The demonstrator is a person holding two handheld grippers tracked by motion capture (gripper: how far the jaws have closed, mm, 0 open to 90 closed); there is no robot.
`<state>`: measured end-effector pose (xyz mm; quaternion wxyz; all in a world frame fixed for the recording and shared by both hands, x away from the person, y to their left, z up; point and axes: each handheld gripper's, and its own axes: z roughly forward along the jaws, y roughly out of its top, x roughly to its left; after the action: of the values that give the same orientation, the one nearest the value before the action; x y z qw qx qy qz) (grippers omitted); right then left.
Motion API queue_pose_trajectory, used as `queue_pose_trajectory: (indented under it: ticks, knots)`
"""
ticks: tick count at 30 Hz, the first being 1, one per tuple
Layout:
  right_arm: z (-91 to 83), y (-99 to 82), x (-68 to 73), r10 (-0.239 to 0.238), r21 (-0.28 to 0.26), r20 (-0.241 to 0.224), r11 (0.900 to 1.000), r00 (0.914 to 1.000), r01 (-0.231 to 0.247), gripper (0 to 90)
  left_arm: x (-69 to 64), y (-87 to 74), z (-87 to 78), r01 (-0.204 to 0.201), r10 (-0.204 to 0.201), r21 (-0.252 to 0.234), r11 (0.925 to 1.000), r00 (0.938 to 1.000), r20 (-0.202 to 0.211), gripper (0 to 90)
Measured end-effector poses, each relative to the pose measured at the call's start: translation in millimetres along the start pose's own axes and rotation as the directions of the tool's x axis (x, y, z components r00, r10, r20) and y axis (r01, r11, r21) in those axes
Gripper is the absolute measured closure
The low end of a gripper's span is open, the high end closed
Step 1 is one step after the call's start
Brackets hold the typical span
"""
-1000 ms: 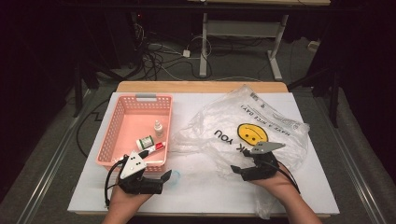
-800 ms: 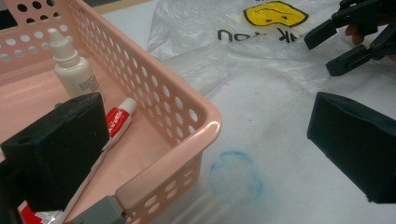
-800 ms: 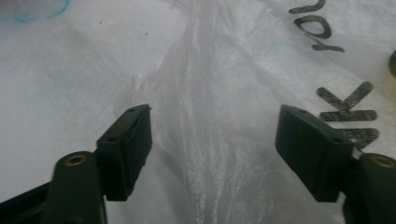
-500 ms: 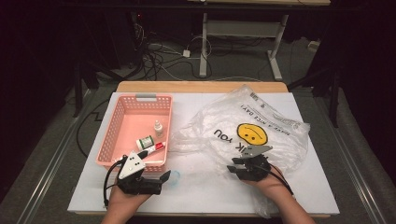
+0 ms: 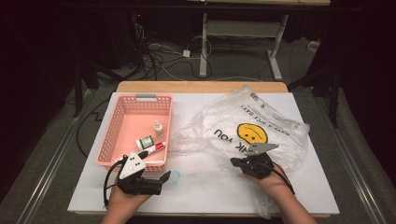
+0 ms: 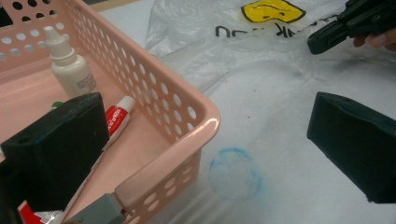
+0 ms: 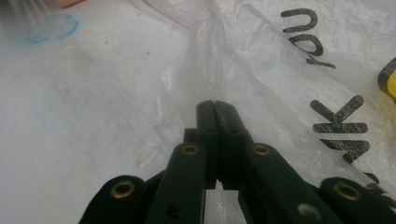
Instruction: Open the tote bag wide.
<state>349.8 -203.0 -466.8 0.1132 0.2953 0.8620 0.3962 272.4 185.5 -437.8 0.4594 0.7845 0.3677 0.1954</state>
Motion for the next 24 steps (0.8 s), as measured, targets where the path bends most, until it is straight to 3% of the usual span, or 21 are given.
queue_pose_trajectory:
  ticks: [11, 18, 24]
  knots:
    - [-13.4, 4.2, 1.0, -0.012, -0.047, 0.002, 0.9988, 0.9999, 0.012, 90.0, 0.3, 0.0, -0.1, -0.001, 0.001, -0.001, 1.0000, 1.0000, 0.001, 0.0]
    - [-10.1, 1.9, -0.1, 0.000, -0.035, 0.012, 0.9994, 0.9999, 0.000, 86.3, -0.4, 0.2, -0.4, -0.004, 0.004, -0.002, 1.0000, 1.0000, 0.000, 0.0]
    - [-0.5, 2.4, -1.7, -0.018, -0.003, 0.057, 0.9998, 0.9982, 0.018, 69.8, -0.3, 0.0, -0.4, -0.002, 0.002, -0.002, 1.0000, 1.0000, 0.000, 0.0]
